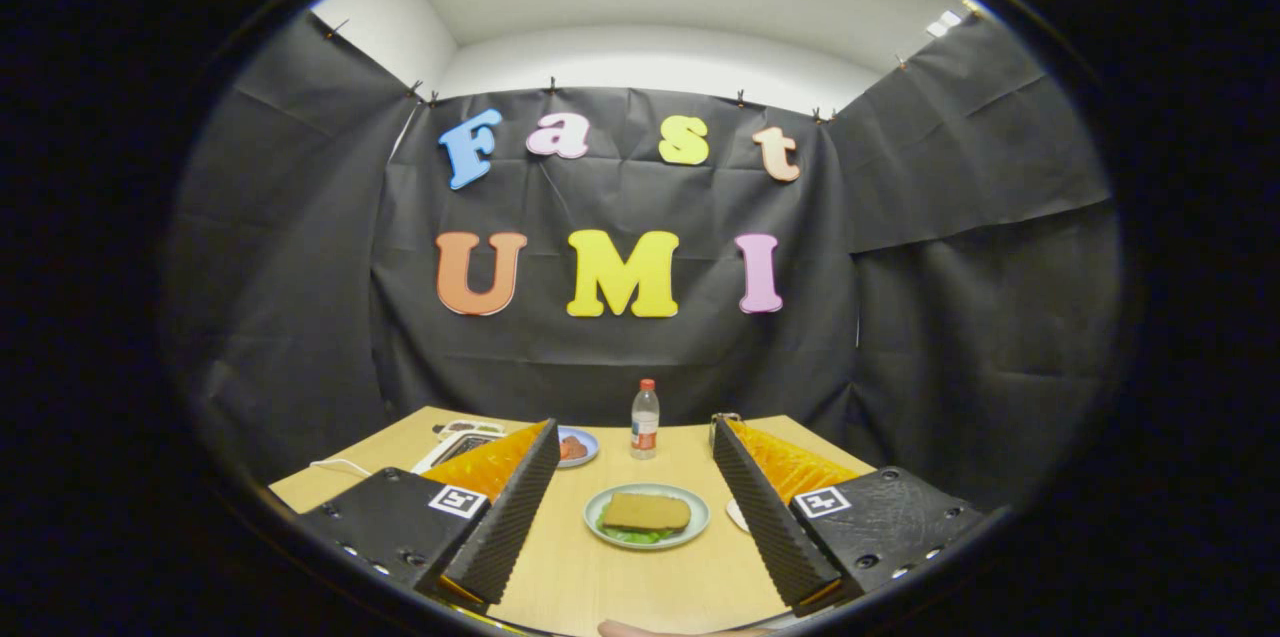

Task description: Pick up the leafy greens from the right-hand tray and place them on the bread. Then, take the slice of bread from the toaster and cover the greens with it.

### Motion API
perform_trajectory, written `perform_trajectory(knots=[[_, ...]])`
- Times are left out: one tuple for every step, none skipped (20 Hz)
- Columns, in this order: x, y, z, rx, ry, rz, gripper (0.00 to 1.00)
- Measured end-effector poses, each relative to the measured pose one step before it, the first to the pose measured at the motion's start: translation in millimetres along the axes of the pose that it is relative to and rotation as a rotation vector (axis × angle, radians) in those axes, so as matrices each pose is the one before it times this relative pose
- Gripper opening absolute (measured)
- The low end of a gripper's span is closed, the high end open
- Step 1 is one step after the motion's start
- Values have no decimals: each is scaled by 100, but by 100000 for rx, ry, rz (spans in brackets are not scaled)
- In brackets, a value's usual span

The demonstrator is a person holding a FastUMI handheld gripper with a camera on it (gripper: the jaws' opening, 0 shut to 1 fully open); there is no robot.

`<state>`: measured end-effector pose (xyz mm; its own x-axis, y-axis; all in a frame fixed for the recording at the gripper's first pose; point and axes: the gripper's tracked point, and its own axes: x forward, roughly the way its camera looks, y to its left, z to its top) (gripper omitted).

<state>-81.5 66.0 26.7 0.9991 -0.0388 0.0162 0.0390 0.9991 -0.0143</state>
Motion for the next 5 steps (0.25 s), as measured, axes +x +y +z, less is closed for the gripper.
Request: perform_trajectory(knots=[[-94,-113,203,-9,-412,-205,96],[-213,-277,271,255,-549,-571,96],[-50,-149,174,237,-579,-482,96],[-41,-234,98,264,-433,-572,96],[-81,-224,115,428,-592,-465,96]])
